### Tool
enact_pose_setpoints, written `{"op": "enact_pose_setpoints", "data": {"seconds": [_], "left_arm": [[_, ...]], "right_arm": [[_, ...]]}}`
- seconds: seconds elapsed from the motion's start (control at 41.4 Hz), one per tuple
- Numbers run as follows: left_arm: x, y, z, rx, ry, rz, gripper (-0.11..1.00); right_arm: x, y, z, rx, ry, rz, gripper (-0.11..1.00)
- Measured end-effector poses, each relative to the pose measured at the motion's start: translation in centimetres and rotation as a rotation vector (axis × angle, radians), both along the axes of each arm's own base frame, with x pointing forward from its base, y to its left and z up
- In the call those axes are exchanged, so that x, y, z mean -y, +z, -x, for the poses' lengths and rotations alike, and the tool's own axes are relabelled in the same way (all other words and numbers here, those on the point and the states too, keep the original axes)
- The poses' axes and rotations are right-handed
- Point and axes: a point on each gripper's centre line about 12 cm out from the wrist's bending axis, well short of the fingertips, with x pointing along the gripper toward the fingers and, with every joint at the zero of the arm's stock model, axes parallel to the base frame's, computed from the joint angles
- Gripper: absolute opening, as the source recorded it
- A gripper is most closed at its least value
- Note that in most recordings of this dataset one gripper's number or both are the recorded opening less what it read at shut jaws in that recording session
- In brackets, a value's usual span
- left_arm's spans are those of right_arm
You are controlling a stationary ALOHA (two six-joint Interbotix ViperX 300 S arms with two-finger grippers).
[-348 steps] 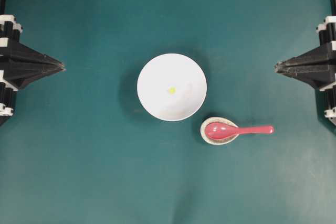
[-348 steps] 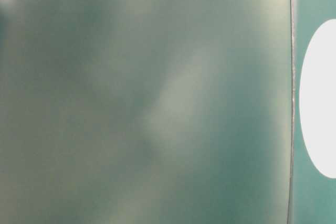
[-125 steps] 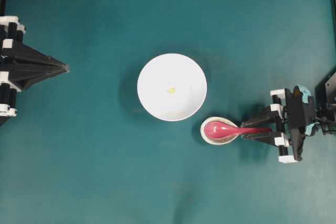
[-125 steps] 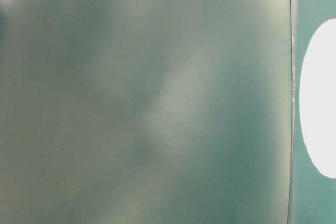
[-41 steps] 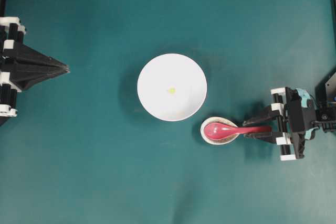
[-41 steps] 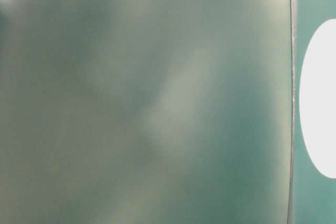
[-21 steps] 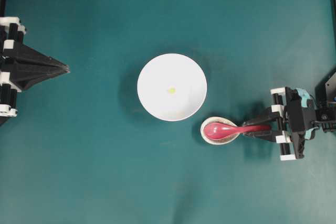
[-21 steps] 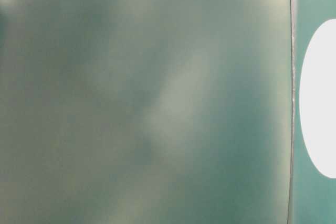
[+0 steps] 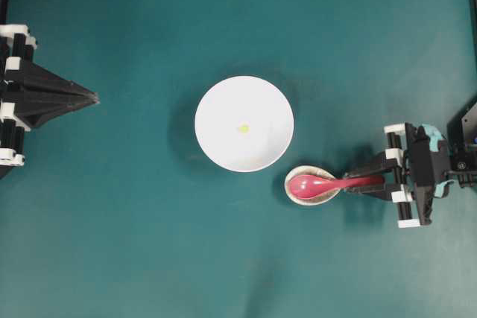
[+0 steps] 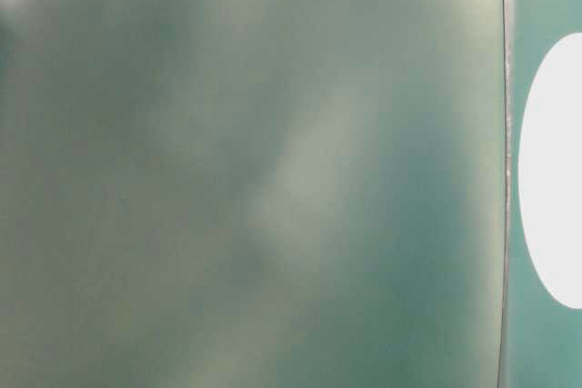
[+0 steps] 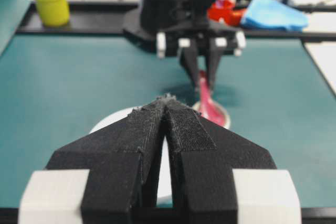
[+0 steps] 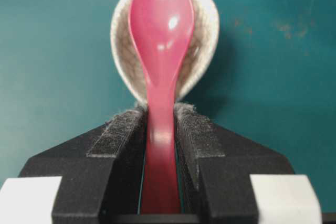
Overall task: Scoop the yellow hexagonal prism block from the bowl with a spoon using the right arm.
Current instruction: 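Lift the red spoon off the rest and carry it toward the bowl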
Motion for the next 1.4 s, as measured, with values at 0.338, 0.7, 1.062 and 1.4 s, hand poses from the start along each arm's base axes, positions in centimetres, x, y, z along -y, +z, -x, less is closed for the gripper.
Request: {"op": "enact_pose_setpoints", "data": {"seconds": [0.338,0.7,1.062,1.4], "left_arm": [[0.0,0.0,0.0,0.002,-0.002,0.0,0.01],[0.0,0.0,0.0,0.002,-0.002,0.006,0.01],[0.0,0.0,0.0,0.002,-0.002,0.008,0.01],[0.0,0.0,0.0,0.0,-0.002,0.006,0.01]], "right_arm": [[0.4,2.9,-0.2,0.075,-0.006,-0.029,0.25],[2.1,7.4,-0.9,0.094,-0.028,-0.035,0.25],[4.8,12.7,-1.6,-0.012,-0.052,-0.065,0.25],[7.1,16.0,-2.2,-0.197,-0.068,-0.111,0.25]]}}
